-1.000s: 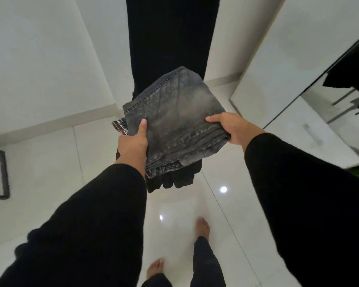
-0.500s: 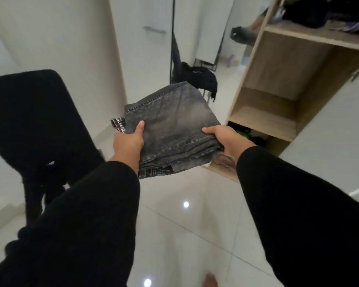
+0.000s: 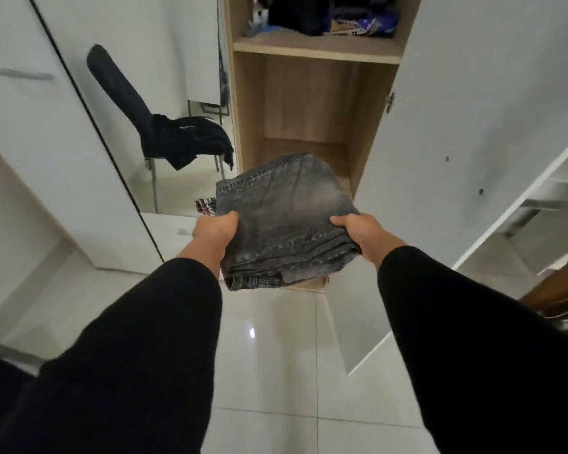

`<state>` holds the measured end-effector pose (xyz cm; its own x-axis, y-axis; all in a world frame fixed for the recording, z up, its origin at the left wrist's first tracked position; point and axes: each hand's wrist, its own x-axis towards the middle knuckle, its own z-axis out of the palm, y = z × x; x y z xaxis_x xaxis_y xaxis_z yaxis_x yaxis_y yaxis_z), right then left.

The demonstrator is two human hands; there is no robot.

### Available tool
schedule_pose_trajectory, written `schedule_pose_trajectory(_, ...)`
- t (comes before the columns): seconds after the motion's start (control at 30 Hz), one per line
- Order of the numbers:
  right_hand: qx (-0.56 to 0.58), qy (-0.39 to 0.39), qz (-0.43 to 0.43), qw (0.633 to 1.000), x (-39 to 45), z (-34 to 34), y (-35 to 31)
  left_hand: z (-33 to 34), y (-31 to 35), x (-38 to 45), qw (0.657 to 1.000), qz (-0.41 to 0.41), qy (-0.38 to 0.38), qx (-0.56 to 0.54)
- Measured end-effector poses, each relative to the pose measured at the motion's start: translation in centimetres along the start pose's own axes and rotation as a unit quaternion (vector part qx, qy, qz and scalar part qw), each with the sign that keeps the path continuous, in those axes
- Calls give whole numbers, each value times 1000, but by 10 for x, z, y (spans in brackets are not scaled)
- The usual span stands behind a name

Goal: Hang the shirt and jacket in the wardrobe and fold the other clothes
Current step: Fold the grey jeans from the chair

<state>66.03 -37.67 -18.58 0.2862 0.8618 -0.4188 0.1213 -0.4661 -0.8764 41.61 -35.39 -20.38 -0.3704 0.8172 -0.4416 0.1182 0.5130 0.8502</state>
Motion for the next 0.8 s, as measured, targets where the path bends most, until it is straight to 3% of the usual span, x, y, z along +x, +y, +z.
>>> schedule_pose_trajectory(0.37,50,76,29,995,148,13,-29,86,92,136,989,32,-109,93)
schedule_pose_trajectory(0.6,93,119,55,987,252,41,-54,136,136,253,983,95,-80,133)
schedule_pose_trajectory(0.8,99,130,67,984,341,46,-66,189,168,329,974,116,-101,168)
